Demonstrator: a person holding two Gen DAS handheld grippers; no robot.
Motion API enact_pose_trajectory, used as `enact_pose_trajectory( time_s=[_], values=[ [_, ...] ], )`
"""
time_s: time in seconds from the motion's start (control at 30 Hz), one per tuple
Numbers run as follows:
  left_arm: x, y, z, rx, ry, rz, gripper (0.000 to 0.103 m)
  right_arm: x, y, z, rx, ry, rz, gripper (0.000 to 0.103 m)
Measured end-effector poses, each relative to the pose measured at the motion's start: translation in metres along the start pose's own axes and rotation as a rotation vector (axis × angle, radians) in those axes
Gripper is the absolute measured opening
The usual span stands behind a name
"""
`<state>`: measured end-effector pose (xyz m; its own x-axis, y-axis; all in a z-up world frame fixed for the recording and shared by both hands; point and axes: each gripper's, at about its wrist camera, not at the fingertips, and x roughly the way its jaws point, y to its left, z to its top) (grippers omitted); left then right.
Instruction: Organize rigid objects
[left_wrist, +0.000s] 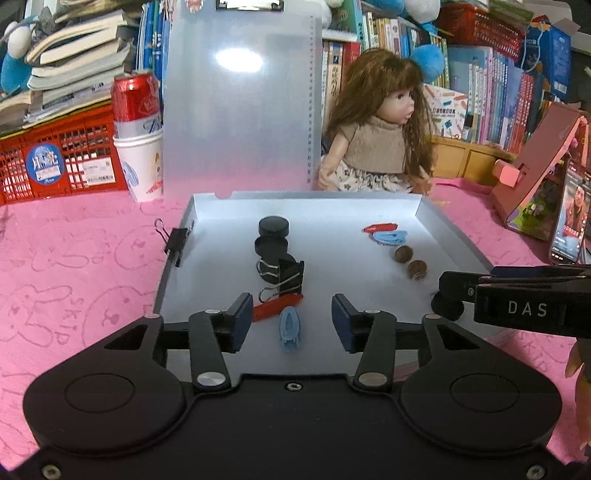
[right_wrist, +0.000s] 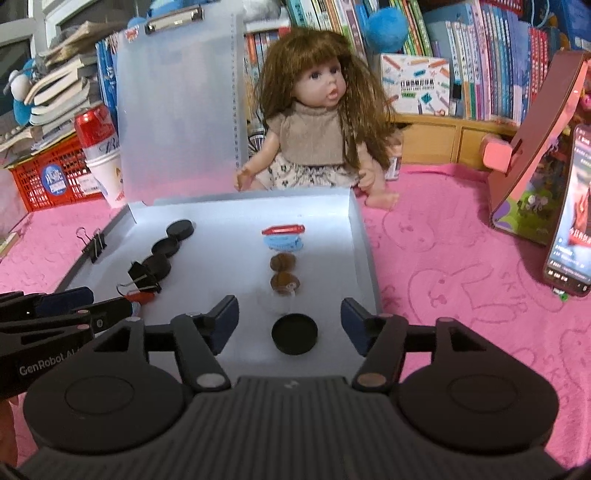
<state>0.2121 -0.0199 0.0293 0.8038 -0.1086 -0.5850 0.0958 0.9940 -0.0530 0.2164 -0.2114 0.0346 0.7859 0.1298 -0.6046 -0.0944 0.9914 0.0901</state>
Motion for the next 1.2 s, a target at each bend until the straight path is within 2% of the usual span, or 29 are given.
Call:
enact_pose_trajectory(
  time_s=[0.43, 1.0, 1.2],
  values=[
    [-0.036, 0.0, -0.007, 0.009, -0.034, -0.019, 0.053, -0.036, 0.008, -0.008, -0.029, -0.081, 0.001, 0.085],
    [-0.068, 0.0, -0.026, 0.011, -0.031, -0.01, 0.054, -0.065, 0.013, -0.026, -0.048, -0.109, -0.009, 0.087],
    [-0.077, -0.003, -0.04, 0.02, -0.04, 0.002, 0.057, -0.074, 0.013, -0.038, -0.045, -0.114, -0.016, 0.088]
  ],
)
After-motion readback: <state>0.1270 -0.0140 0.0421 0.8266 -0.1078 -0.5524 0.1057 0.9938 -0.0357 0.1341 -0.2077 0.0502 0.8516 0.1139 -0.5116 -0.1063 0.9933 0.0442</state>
